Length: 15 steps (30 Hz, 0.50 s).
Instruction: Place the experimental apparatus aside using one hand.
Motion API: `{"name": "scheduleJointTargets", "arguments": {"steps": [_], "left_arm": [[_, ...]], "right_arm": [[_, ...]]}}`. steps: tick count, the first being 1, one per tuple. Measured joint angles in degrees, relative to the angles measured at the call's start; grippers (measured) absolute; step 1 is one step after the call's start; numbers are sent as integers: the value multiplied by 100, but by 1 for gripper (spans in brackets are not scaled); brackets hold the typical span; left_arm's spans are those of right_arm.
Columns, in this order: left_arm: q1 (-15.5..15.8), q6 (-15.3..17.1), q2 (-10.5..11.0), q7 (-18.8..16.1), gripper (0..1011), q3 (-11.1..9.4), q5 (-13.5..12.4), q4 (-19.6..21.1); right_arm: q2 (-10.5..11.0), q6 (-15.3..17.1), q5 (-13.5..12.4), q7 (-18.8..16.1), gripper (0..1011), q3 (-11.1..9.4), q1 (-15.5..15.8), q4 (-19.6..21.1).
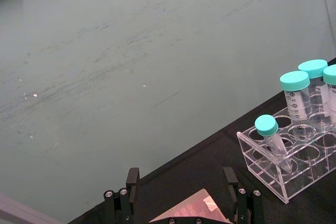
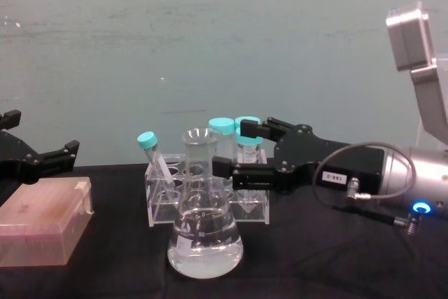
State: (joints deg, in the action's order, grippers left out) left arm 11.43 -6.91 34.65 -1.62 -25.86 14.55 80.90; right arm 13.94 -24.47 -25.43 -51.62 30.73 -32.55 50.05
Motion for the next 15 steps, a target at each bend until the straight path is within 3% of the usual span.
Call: {"name": "scheduleJointTargets", "arguments": {"steps": [15], "left_arm": [[0,0,0,0,1000,0,0,0]], "right_arm": [[-155,3,-10,-114,1002,49,-213,-376]]}}
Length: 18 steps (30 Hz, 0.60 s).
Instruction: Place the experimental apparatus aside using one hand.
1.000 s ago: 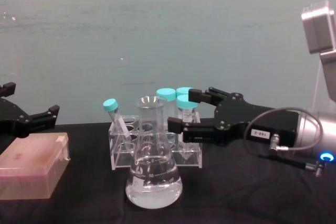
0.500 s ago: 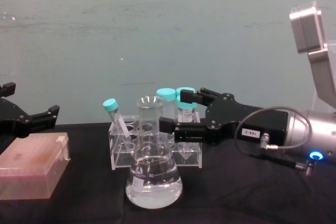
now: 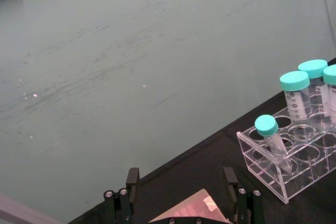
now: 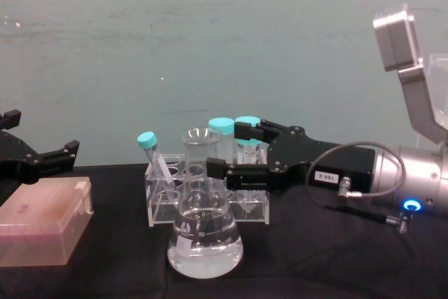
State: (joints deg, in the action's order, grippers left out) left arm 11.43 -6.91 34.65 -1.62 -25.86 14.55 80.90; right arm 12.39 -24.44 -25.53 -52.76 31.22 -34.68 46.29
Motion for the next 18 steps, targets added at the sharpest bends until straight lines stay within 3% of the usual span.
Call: {"name": "scheduleJointTargets", "arguments": {"steps": [18], "left_arm": [[0,0,0,0,1000,0,0,0]], "right_arm": [[-92,-8,-10,-145,1002,63,-80,-112]]}}
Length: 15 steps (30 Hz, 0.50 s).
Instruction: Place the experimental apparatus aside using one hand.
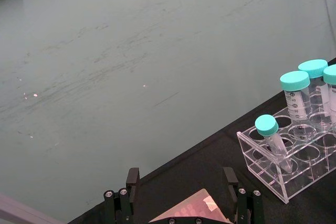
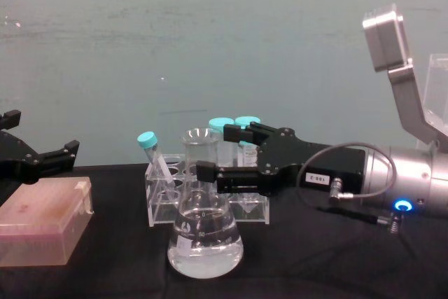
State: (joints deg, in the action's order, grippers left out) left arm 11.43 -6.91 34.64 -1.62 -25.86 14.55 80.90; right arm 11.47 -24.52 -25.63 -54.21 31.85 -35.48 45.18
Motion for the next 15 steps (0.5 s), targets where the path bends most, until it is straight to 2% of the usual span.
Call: {"name": "scheduleJointTargets", "arguments": {"steps": [15], "left_arm": [[0,0,0,0,1000,0,0,0]], "right_arm": [[-143,-34,-12,-86,1002,7,-154,-299]]}}
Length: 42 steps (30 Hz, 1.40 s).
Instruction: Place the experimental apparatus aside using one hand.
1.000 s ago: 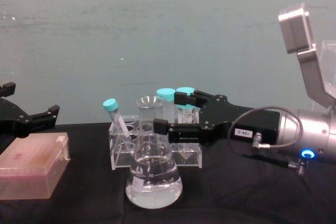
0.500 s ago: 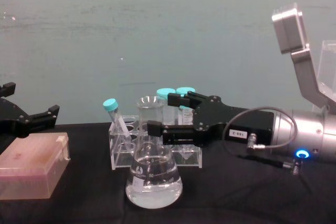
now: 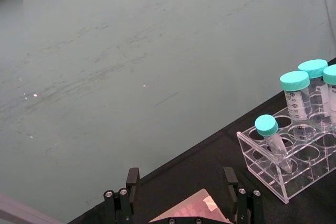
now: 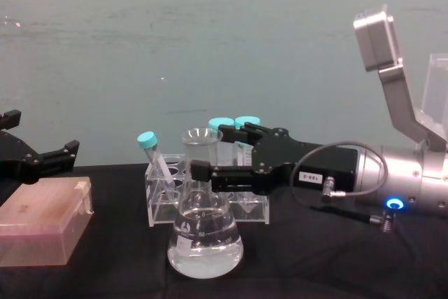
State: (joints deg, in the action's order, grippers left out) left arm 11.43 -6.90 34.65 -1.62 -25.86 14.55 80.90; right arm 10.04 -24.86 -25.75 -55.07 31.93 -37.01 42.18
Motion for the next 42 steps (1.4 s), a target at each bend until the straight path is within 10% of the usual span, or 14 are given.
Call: {"name": "scheduleJointTargets", "arguments": {"steps": [42], "left_arm": [[0,-1,0,0,1000,0,-1,-1]], "right_arm": [[-370,-98,151,-81,1002,6,-298,-606]]}}
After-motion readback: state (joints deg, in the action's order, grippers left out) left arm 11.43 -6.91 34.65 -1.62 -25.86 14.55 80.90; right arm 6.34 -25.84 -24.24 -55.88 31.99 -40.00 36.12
